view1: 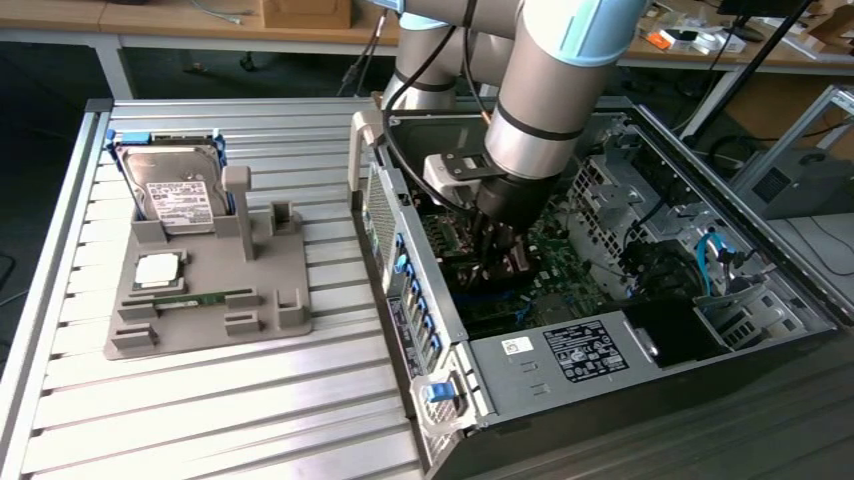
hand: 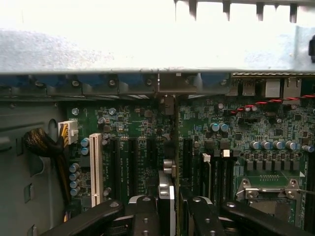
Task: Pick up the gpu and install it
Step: 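Insert the gpu into the slot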
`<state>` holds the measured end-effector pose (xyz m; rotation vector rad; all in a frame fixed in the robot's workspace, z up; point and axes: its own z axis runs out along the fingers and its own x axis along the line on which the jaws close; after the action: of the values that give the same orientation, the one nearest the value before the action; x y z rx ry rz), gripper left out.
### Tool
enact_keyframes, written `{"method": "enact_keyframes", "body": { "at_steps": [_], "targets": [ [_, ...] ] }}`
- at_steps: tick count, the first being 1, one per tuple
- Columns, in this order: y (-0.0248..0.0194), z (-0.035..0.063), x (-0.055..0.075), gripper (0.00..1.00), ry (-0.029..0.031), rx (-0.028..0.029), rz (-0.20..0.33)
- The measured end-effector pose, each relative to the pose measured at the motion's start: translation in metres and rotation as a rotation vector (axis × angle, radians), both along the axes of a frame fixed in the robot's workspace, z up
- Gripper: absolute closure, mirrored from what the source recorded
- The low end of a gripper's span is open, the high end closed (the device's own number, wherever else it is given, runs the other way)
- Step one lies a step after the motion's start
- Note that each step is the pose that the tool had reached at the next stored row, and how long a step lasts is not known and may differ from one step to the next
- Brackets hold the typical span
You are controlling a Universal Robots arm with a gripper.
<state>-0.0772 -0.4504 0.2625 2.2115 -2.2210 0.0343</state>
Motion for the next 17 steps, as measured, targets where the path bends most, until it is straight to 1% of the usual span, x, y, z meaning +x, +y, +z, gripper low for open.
{"method": "enact_keyframes", "body": {
  "at_steps": [1, 2, 3, 5, 10, 12, 14, 16, 17],
  "targets": [
    [0.0, 0.0, 0.0, 0.73, 0.0001, -0.0011, 0.0],
    [0.0001, -0.0001, 0.0, 0.73, 0.0001, -0.0038, 0.0],
    [0.0, -0.0001, 0.0, 0.73, 0.0002, -0.0053, -0.001],
    [0.0002, -0.0003, 0.0, 0.73, 0.0002, -0.0057, -0.002],
    [0.0023, -0.0018, 0.0, 0.73, 0.0003, -0.006, -0.001],
    [0.0024, -0.0023, 0.0001, 0.73, 0.0003, -0.0076, -0.001],
    [0.0025, -0.0027, 0.0001, 0.73, -0.0003, -0.0222, -0.001],
    [0.0024, -0.0025, 0.0001, 0.73, 0.0001, -0.0308, -0.001],
    [0.0024, -0.0024, 0.0, 0.73, 0.0006, -0.0329, -0.002]
  ]
}}
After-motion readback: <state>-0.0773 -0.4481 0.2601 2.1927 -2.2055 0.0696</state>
